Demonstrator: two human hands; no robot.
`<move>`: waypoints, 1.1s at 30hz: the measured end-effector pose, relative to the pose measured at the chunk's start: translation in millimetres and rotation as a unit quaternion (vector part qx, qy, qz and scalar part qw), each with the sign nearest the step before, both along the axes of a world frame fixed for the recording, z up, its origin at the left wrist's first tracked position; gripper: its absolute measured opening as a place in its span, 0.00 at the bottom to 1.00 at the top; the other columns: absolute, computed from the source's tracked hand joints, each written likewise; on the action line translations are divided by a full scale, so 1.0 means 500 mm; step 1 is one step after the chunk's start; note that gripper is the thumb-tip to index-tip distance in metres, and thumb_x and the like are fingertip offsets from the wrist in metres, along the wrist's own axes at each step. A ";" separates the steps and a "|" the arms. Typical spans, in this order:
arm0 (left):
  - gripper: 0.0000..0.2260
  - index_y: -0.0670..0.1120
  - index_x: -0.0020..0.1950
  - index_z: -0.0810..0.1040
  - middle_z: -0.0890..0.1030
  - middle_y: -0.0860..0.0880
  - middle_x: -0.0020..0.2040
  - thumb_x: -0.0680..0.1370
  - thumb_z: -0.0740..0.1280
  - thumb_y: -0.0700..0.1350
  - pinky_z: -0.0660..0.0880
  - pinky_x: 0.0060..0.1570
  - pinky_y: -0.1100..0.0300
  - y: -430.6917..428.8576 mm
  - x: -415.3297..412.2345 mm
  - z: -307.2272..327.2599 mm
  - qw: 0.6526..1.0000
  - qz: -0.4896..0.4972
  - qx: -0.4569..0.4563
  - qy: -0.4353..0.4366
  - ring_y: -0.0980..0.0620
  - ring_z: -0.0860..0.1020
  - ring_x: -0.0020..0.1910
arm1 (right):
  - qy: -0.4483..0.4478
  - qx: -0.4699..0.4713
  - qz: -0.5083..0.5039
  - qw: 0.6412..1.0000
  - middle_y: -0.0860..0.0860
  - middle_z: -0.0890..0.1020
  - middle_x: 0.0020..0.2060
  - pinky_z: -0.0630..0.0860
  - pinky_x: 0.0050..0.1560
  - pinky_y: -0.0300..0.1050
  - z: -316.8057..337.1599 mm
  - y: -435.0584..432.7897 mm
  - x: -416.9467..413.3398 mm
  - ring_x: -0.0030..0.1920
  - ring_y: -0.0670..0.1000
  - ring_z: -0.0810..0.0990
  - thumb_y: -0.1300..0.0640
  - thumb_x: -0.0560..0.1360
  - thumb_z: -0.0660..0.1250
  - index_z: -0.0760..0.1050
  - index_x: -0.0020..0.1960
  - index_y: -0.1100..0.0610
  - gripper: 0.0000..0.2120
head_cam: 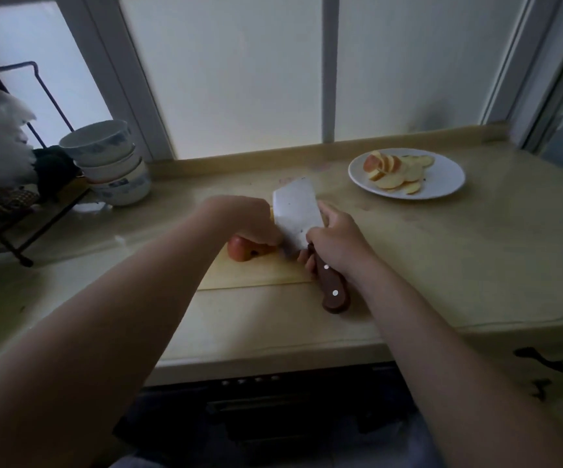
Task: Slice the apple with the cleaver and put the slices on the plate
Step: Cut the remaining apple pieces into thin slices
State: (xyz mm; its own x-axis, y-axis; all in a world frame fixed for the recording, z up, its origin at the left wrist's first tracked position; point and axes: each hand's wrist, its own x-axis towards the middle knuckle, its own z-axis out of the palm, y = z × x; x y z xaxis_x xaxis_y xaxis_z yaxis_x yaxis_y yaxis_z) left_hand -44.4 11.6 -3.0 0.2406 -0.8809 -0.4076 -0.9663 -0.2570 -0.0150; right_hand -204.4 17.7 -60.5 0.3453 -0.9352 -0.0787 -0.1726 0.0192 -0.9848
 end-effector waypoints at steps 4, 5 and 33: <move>0.13 0.49 0.41 0.69 0.71 0.49 0.38 0.79 0.67 0.54 0.71 0.28 0.60 -0.006 -0.022 0.005 0.998 0.028 0.053 0.022 0.51 0.71 0.32 | -0.003 0.003 0.018 1.000 0.54 0.82 0.30 0.76 0.29 0.44 0.003 0.003 -0.001 0.24 0.53 0.77 0.69 0.74 0.52 0.76 0.63 0.47 0.27; 0.15 0.50 0.38 0.66 0.70 0.49 0.36 0.78 0.68 0.53 0.70 0.24 0.63 -0.007 -0.024 0.003 0.997 0.040 0.059 0.041 0.51 0.70 0.29 | -0.006 0.008 0.023 1.000 0.55 0.82 0.32 0.76 0.29 0.44 0.003 0.003 -0.001 0.25 0.53 0.77 0.69 0.74 0.51 0.76 0.63 0.48 0.27; 0.30 0.48 0.70 0.64 0.67 0.46 0.58 0.76 0.56 0.66 0.67 0.51 0.48 0.009 0.020 -0.061 0.993 0.089 -0.072 -0.008 0.46 0.73 0.46 | -0.019 0.025 0.050 0.998 0.62 0.82 0.35 0.75 0.26 0.43 0.007 0.006 0.000 0.23 0.53 0.77 0.70 0.75 0.50 0.74 0.63 0.46 0.27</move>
State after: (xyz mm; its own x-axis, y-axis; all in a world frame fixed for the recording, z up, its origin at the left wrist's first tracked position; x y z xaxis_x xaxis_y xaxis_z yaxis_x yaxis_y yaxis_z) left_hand -34.3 16.0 -33.3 0.4034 -0.8723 -0.2762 -0.9051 -0.4247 0.0192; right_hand -204.6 20.7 -57.2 0.4411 -0.8906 -0.1102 -0.1393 0.0534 -0.9888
